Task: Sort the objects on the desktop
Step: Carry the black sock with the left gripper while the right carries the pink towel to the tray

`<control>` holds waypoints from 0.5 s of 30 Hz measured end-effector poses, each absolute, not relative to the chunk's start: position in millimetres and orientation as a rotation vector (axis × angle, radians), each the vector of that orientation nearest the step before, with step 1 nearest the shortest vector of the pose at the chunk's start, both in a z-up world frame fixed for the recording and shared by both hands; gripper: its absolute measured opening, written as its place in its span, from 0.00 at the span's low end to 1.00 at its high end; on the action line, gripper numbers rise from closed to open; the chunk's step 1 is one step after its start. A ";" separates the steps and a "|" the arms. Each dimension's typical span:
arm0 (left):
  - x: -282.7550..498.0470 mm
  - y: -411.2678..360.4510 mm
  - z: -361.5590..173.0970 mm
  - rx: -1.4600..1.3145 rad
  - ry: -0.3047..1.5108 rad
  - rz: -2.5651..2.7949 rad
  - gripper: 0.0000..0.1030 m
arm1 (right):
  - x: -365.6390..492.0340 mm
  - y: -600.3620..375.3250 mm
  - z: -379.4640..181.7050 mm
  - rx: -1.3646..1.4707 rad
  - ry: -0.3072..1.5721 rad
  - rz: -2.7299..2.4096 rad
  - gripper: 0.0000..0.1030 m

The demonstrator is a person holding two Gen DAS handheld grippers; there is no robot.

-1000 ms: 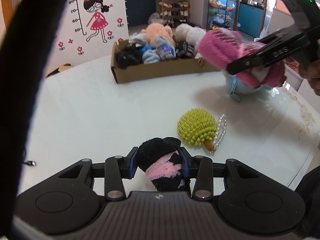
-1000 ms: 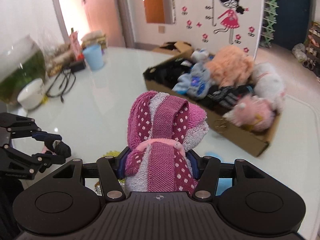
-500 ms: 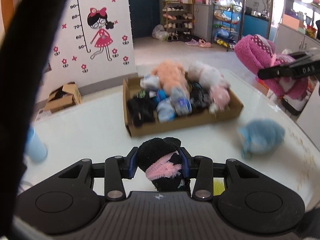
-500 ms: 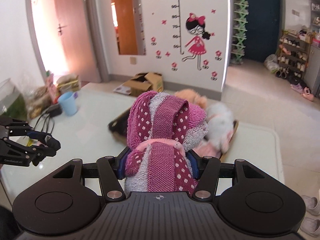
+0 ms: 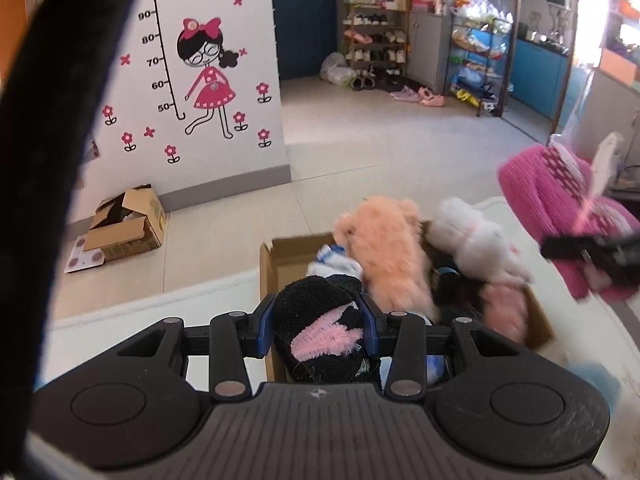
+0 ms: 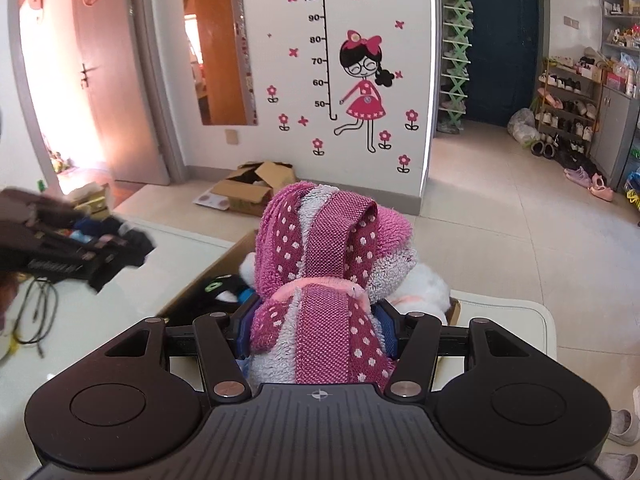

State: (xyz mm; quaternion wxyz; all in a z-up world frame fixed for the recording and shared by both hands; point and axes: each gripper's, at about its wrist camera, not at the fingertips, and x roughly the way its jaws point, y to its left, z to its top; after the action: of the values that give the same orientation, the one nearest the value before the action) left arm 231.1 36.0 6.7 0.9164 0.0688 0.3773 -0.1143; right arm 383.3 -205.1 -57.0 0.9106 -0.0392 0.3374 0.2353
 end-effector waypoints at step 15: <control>317.3 26.7 -47.8 0.239 0.847 -0.168 0.37 | 446.3 -184.3 -120.3 -0.112 0.727 0.463 0.61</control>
State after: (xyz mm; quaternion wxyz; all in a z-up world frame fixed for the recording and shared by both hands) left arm 317.3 26.7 -47.8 0.9014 0.1155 0.4093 -0.0810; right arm 446.3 -184.3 -120.3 0.9069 -0.0543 0.3523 0.2245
